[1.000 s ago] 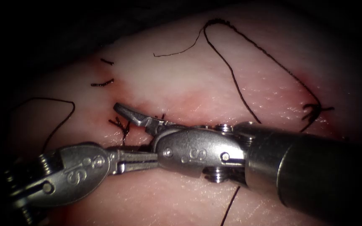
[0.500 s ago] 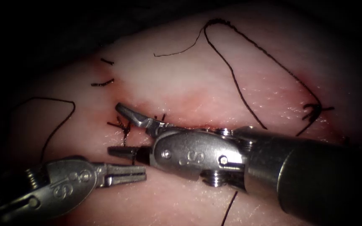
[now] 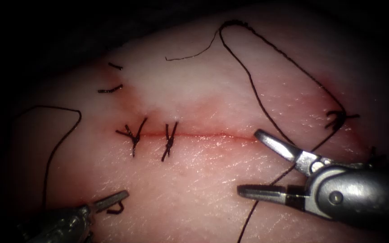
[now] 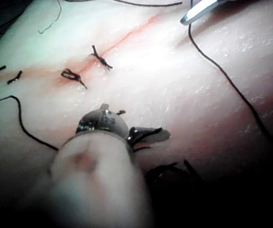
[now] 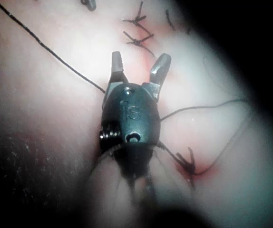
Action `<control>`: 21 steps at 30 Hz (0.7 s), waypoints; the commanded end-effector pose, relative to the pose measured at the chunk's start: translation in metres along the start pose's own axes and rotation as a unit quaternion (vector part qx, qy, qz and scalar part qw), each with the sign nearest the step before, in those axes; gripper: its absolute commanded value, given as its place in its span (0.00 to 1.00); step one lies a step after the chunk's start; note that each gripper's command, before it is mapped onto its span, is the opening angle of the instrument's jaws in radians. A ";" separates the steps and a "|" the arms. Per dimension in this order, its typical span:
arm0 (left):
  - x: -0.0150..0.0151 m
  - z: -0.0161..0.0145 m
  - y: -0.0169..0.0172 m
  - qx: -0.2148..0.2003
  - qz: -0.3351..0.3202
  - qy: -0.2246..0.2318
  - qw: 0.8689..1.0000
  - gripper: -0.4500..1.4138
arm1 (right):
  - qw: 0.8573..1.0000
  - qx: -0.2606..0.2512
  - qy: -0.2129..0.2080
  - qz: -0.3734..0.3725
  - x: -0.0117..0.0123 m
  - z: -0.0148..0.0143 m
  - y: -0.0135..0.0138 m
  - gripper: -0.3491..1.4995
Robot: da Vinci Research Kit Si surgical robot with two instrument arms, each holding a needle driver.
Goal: Wound Closure
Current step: Use the right tool to snip the suture.
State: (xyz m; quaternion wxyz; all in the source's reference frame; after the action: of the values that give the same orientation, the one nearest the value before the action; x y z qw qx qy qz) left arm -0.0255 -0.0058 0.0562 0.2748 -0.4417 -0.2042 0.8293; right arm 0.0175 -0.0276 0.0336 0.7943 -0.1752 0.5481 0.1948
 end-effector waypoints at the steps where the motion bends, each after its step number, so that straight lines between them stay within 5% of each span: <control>1: 0.0001 0.0004 -0.0015 0.009 0.001 -0.010 1.000 0.77 | 1.000 -0.001 0.004 -0.001 0.0004 0.0011 0.0003 0.70; 11: -0.0031 -0.0038 -0.0057 0.031 -0.012 -0.046 0.998 0.76 | 1.000 -0.004 0.005 -0.005 -0.0005 0.0012 0.0000 0.71; 18: 0.0001 -0.0055 -0.0060 0.041 -0.017 -0.021 0.999 0.70 | 1.000 -0.008 0.001 -0.005 -0.0008 0.0015 0.0002 0.69; 20: 0.0017 -0.0062 -0.0057 0.045 -0.012 0.006 0.999 0.63 | 1.000 -0.008 0.000 -0.005 -0.0009 0.0015 0.0003 0.69; 21: 0.0041 -0.0071 -0.0056 0.058 0.003 0.037 0.998 0.51 | 1.000 -0.008 -0.002 -0.006 -0.0012 0.0017 0.0006 0.69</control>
State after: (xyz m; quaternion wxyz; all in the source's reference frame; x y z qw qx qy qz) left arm -0.0193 0.0008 0.0529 0.3052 -0.4545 -0.1460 0.8240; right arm 0.0171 -0.0274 0.0350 0.7961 -0.1829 0.5428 0.1953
